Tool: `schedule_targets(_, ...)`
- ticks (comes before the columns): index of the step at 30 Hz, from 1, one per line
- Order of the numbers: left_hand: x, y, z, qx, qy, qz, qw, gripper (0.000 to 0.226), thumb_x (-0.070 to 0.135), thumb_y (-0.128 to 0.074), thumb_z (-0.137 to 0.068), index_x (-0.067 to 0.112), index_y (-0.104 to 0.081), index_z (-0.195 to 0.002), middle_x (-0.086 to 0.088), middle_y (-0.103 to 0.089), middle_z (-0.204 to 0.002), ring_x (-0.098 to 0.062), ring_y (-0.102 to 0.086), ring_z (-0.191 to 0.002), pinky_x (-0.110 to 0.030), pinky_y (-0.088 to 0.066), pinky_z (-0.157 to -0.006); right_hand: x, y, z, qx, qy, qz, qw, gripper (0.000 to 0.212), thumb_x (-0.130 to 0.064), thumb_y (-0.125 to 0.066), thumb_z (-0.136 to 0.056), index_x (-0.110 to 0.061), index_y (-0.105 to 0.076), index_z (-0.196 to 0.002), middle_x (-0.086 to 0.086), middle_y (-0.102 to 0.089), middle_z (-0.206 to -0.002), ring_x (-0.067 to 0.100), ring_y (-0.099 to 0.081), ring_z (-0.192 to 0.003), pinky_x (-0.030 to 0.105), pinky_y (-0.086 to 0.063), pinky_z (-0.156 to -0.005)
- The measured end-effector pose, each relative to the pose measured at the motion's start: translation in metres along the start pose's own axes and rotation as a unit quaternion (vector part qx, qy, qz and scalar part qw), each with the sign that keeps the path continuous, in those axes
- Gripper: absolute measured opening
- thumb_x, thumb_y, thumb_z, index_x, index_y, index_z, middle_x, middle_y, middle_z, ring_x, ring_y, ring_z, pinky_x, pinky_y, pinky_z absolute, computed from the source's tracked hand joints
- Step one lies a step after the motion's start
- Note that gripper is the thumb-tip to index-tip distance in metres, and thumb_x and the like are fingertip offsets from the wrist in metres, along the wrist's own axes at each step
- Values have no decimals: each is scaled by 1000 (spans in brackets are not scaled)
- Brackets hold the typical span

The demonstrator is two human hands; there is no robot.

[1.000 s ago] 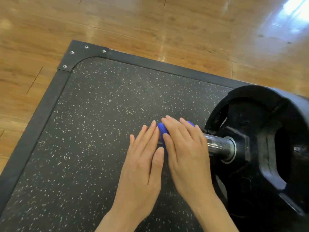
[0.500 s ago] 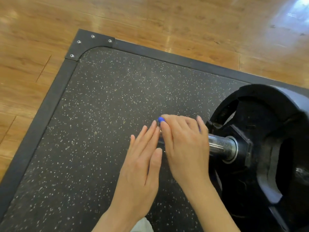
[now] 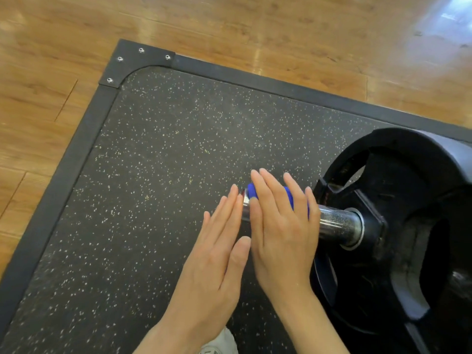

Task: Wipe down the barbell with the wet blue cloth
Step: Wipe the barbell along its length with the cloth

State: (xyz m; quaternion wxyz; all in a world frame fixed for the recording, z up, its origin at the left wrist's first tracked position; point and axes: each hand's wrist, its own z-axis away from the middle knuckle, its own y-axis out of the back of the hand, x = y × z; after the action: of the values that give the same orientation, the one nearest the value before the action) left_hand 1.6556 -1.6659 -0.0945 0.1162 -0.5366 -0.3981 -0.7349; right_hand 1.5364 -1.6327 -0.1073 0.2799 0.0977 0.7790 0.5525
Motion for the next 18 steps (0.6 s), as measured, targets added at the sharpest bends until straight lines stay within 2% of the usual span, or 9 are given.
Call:
schedule_targets(5, -8, 6, -21, -10, -32, -34, 999, 57, 46, -19, -108, 26, -12, -160, 23, -4, -168, -1, -3, -155, -25, 1, -125, 8, -5, -23, 27, 2, 1, 1000, 42, -33, -32, -108, -18, -63, -133, -5, -65, -130, 24, -56, -129, 44, -34, -112)
schedule_targets(9, -16, 13, -44, -27, -63, -50, 996, 55, 43, -21, -108, 28, -8, -159, 21, -2, -168, -3, -3, -155, -27, 1, -125, 14, -8, -47, 34, 2, -13, 999, 51, -34, -25, -109, -9, -55, -142, 0, -68, -118, 19, -60, -115, 42, -42, -105)
schedule_targets(12, -14, 14, -60, -41, -66, -33, 996, 56, 46, -20, -107, 30, -4, -158, 24, 3, -167, 2, 1, -154, -21, 3, -124, 15, -8, -52, 35, 4, -28, 999, 50, -28, -25, -108, -8, -50, -146, 2, -61, -137, 21, -54, -128, 44, -37, -111)
schedule_targets(14, -12, 14, -68, -44, -61, -21, 997, 57, 46, -19, -106, 31, -4, -158, 25, 5, -167, 5, 2, -153, -18, 4, -123, 15, -8, -38, 29, 26, -2, 999, 47, -24, -30, -107, -12, -46, -150, 1, -48, -153, 23, -40, -144, 44, -28, -119)
schedule_targets(16, -11, 13, -75, -46, -61, -10, 997, 57, 46, -18, -106, 32, -3, -158, 25, 6, -166, 6, 3, -152, -17, 4, -122, 19, -7, -30, 28, 59, 26, 998, 47, -24, -34, -107, -16, -42, -152, -1, -40, -159, 23, -31, -149, 43, -24, -122)
schedule_targets(18, -11, 12, -81, -47, -56, -4, 997, 58, 48, -17, -105, 33, -1, -158, 26, 8, -166, 7, 4, -152, -16, 4, -122, 27, -9, -49, 34, 64, 36, 997, 46, -28, -31, -108, -19, -47, -150, -1, -44, -156, 25, -33, -148, 44, -22, -122)
